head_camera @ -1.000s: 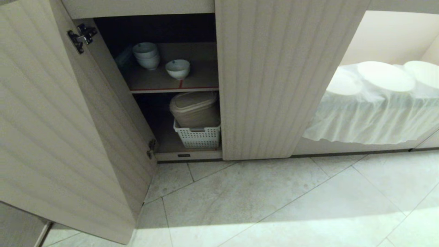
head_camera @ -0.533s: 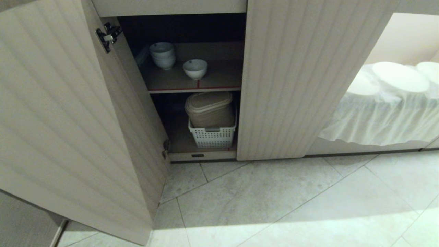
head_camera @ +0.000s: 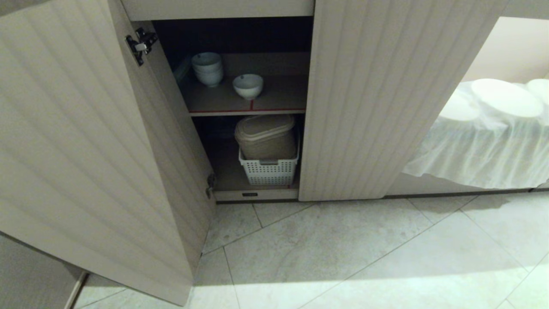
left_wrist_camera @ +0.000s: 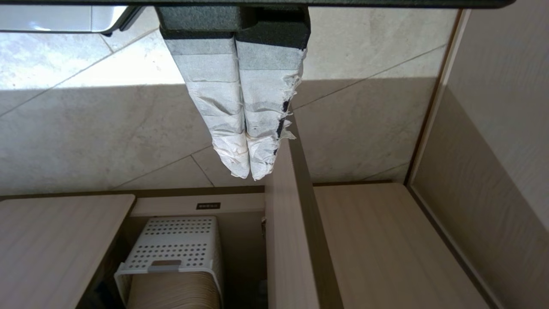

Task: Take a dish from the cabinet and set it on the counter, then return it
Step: Close the cabinet door

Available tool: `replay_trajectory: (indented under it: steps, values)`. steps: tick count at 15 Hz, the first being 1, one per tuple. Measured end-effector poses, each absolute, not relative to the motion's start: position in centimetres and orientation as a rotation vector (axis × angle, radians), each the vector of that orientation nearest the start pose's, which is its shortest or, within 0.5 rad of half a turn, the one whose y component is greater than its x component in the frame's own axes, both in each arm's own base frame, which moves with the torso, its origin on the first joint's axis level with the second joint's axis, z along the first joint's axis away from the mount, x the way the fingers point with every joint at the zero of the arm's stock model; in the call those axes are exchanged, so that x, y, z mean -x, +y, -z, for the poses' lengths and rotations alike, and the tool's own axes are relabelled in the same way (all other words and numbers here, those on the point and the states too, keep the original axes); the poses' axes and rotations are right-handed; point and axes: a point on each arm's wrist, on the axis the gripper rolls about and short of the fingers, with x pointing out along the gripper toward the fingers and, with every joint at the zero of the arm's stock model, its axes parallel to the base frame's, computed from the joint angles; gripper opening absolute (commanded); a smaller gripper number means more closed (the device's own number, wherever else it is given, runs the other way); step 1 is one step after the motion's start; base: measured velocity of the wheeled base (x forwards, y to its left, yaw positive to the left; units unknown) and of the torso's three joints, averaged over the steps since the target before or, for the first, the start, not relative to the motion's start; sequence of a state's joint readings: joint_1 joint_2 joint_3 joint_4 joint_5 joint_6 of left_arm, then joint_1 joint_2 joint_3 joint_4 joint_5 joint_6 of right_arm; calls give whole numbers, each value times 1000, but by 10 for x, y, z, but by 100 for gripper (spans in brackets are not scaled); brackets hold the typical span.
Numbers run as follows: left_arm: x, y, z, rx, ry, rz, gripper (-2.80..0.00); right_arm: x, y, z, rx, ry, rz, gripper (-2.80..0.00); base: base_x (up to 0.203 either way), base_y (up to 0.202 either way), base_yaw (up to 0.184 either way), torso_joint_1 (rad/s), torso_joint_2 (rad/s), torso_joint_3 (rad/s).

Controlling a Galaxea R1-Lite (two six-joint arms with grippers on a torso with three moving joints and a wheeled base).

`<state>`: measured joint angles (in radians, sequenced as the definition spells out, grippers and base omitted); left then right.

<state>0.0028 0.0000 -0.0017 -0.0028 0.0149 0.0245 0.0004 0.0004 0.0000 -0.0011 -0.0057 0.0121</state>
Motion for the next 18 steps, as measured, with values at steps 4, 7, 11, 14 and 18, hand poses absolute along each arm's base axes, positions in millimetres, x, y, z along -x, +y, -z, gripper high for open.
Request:
replay_trajectory:
  steps: [4,7,11,14,18]
  values:
    - [23,0,-76,-26,-4,-18,-280,23,0,-76,-12,-1,6,-280,0,0,0,0,0,0]
    - [23,0,-77,-33,-10,-14,-280,23,0,-76,-13,0,5,-280,0,0,0,0,0,0]
    - [25,0,-90,-44,-96,0,-280,23,0,-76,-12,0,6,-280,0,0,0,0,0,0]
    - [30,0,-102,-45,-140,-20,-280,23,0,-76,-12,-1,6,-280,0,0,0,0,0,0]
    - [35,2,-114,-40,-182,-102,-280,23,0,-76,-12,-1,6,-280,0,0,0,0,0,0]
